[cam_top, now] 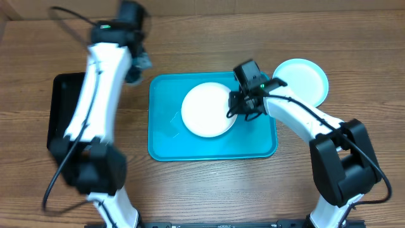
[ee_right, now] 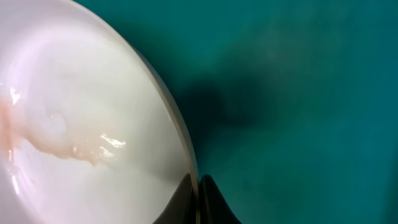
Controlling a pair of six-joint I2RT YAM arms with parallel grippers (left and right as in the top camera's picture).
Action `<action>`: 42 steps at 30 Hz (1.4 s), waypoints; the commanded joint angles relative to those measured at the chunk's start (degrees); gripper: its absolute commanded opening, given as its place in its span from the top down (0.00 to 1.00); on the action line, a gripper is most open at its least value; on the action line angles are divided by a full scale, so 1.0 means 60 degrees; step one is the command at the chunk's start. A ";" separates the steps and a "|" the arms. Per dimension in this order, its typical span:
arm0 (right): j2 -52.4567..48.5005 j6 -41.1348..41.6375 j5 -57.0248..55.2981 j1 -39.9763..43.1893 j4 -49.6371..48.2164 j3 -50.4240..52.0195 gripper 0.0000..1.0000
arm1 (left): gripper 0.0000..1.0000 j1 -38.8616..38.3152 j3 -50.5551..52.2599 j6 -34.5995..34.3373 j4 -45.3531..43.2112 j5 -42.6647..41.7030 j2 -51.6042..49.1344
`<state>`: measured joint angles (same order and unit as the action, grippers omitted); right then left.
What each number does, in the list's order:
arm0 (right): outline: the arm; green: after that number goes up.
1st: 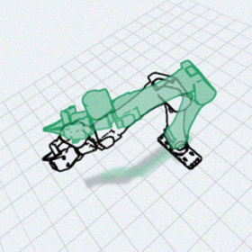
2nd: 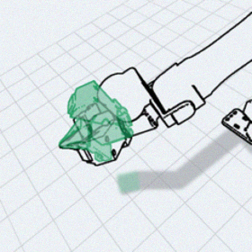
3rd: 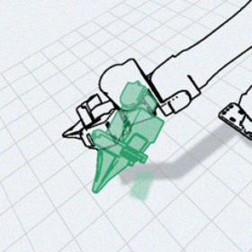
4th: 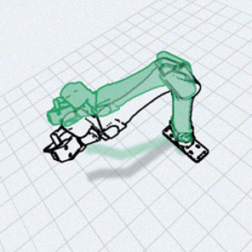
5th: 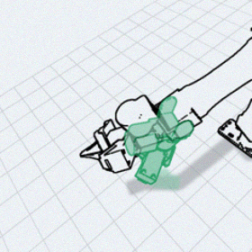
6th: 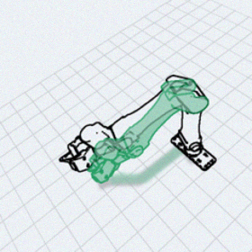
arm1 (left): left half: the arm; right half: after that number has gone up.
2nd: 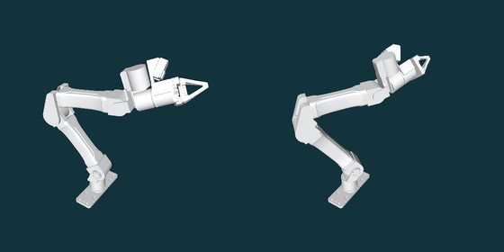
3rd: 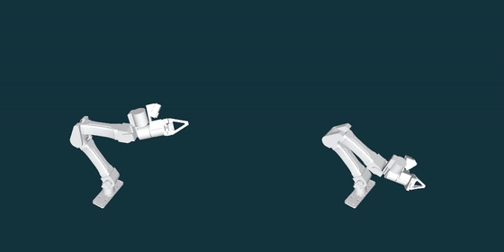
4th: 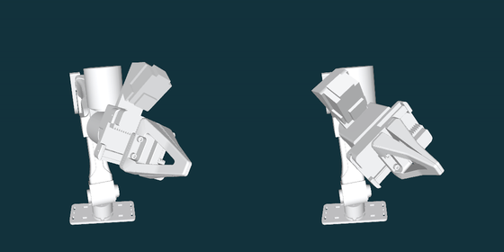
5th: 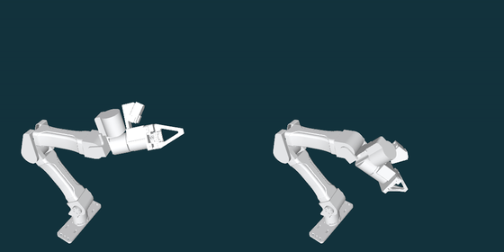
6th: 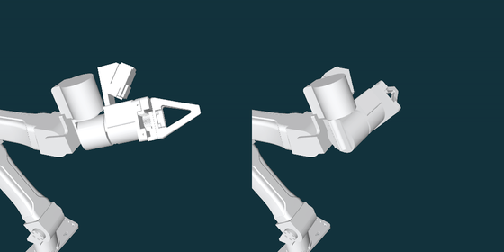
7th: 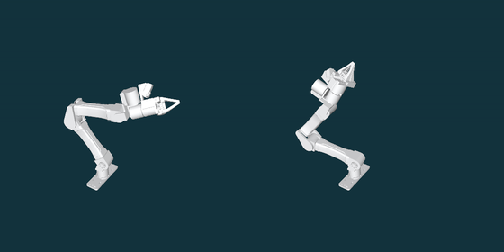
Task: Clean dirty plates on tray and stack at the side
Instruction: 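Withdraw the left gripper and lift the white plate with the right gripper, then place the white plate on top of the plate stack at right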
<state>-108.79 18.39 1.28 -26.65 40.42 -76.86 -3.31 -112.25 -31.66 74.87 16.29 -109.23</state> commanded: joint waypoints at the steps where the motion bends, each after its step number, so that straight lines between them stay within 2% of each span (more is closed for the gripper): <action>1: 0.0892 -0.1657 -0.2721 -0.0670 0.0718 -0.1523 0.96 | 0.96 0.1045 -0.0270 -0.0189 0.0109 -0.0368 0.1056; 6: 0.0980 -0.3126 -0.6717 -0.2171 0.1472 -0.3056 0.96 | 0.96 0.2630 -0.0266 -0.0189 0.0532 -0.0907 0.1366; 9: 0.0980 -0.4524 -0.9235 -0.3377 0.1184 -0.3559 0.96 | 0.96 0.3424 -0.0113 -0.0200 0.0790 -0.1013 0.1348; 12: 0.0980 -0.5472 -1.0834 -0.4346 0.0517 -0.3588 0.96 | 0.96 0.3905 -0.0106 -0.0291 0.0885 -0.1566 0.1348; 19: 0.0980 -0.8102 -1.3056 -0.5676 -0.1191 -0.3588 0.96 | 0.96 0.4368 -0.0106 -0.0299 0.0772 -0.1916 0.1348; 28: 0.0980 -1.2142 -1.4018 -0.5949 -0.4280 -0.3588 0.96 | 0.96 0.4368 -0.0106 -0.0299 0.0801 -0.1920 0.1348; 29: 0.0980 -1.1985 -1.4036 -0.5949 -0.4728 -0.3588 0.96 | 0.96 0.4364 -0.0106 -0.0299 0.0805 -0.1920 0.1348; 31: 0.0980 -1.0786 -1.4029 -0.5880 -0.4677 -0.3581 0.96 | 0.96 0.4364 -0.0106 -0.0295 0.0812 -0.1920 0.1348; 32: 0.0980 -0.9777 -1.4029 -0.5796 -0.4426 -0.3566 0.96 | 0.96 0.4364 -0.0106 -0.0295 0.0812 -0.1920 0.1348; 34: 0.0980 -0.6765 -1.3668 -0.5493 -0.2889 -0.3504 0.96 | 0.96 0.4364 -0.0106 -0.0299 0.0834 -0.1920 0.1348; 35: 0.0980 -0.5082 -1.2684 -0.5282 -0.1472 -0.3464 0.96 | 0.96 0.4364 -0.0106 -0.0299 0.0849 -0.1920 0.1348; 36: 0.0969 -0.3960 -1.0546 -0.4969 0.0157 -0.3424 0.96 | 0.96 0.4364 -0.0106 -0.0295 0.0852 -0.1920 0.1348; 39: 0.0892 -0.3712 -0.6069 -0.4003 0.1559 -0.3191 0.96 | 0.96 0.4364 -0.0106 -0.0299 0.0849 -0.2022 0.1348; 40: 0.0889 -0.2215 -0.5308 -0.3242 0.2014 -0.3231 0.96 | 0.95 0.4364 -0.0106 -0.0299 0.0838 -0.2204 0.1348; 42: 0.1049 -0.0521 -0.5176 -0.2452 0.2437 -0.3472 0.96 | 0.96 0.4360 -0.0106 -0.0299 0.0812 -0.2266 0.1348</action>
<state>-104.53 -8.01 -46.26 -49.04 52.97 -95.94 22.87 -112.92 -32.73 79.96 4.45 -101.08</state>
